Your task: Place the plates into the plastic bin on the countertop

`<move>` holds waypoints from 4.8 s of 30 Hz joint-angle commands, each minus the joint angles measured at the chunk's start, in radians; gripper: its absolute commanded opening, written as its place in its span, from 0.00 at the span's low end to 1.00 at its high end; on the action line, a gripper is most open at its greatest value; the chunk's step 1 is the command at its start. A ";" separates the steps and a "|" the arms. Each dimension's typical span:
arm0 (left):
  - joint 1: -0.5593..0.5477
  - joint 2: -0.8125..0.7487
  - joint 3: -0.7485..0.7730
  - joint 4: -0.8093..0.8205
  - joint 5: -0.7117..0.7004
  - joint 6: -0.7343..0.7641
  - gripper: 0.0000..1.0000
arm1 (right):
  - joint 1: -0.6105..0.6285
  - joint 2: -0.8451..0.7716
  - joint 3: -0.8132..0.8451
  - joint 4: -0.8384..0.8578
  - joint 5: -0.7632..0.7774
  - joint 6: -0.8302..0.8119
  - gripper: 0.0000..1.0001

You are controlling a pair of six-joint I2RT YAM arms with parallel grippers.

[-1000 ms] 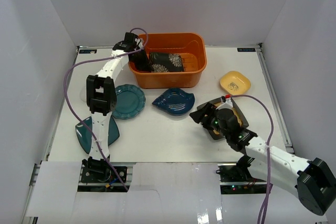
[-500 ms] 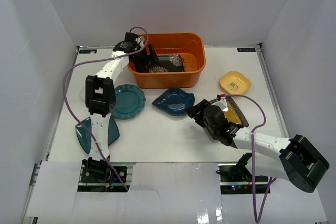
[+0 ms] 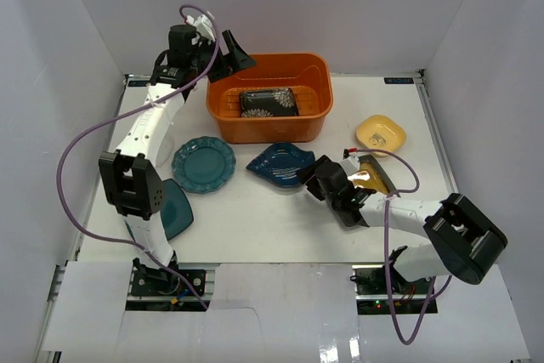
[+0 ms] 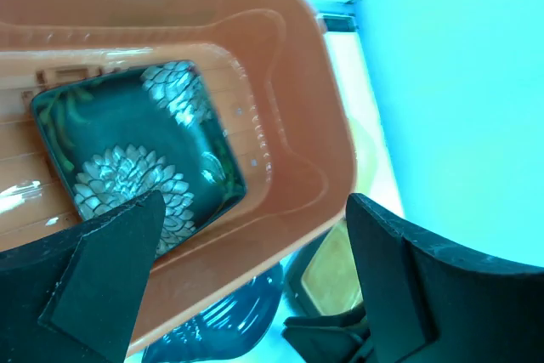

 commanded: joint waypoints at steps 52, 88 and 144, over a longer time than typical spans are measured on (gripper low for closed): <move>-0.138 -1.169 -1.246 0.163 0.149 -0.103 0.98 | -0.294 0.136 0.916 -0.226 -0.274 -0.585 0.08; -0.747 -0.352 -1.234 0.704 -0.370 -0.364 0.97 | -0.308 0.733 1.277 -0.460 -0.289 -0.582 0.59; -0.799 -0.009 -1.214 1.105 -0.551 -0.715 0.00 | -0.151 -0.586 0.172 -0.288 -0.435 -0.600 0.84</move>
